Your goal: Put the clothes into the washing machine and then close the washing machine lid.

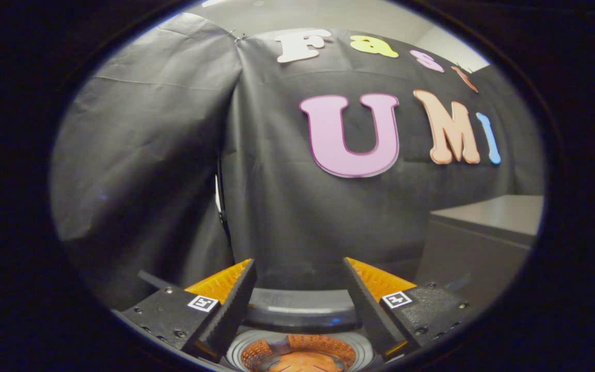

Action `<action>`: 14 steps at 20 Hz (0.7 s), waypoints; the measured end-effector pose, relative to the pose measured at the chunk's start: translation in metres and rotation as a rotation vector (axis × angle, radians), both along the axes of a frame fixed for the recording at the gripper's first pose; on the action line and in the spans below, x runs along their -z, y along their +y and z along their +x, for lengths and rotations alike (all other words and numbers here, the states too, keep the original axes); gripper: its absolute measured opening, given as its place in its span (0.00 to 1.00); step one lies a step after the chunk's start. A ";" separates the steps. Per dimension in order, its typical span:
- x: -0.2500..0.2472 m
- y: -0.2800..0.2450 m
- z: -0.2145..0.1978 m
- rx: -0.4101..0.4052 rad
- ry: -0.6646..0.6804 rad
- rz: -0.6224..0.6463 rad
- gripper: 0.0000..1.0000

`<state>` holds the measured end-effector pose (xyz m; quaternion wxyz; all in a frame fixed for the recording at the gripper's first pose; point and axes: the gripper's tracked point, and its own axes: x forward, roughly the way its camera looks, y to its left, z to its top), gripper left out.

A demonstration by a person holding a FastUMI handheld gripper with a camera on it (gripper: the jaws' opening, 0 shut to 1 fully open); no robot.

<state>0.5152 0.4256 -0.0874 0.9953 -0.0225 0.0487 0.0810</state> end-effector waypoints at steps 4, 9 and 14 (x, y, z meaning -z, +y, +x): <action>0.023 0.003 -0.017 0.010 0.049 0.023 0.99; 0.036 0.002 -0.025 0.020 0.104 0.050 0.98; 0.038 0.000 -0.031 0.016 0.100 0.004 0.98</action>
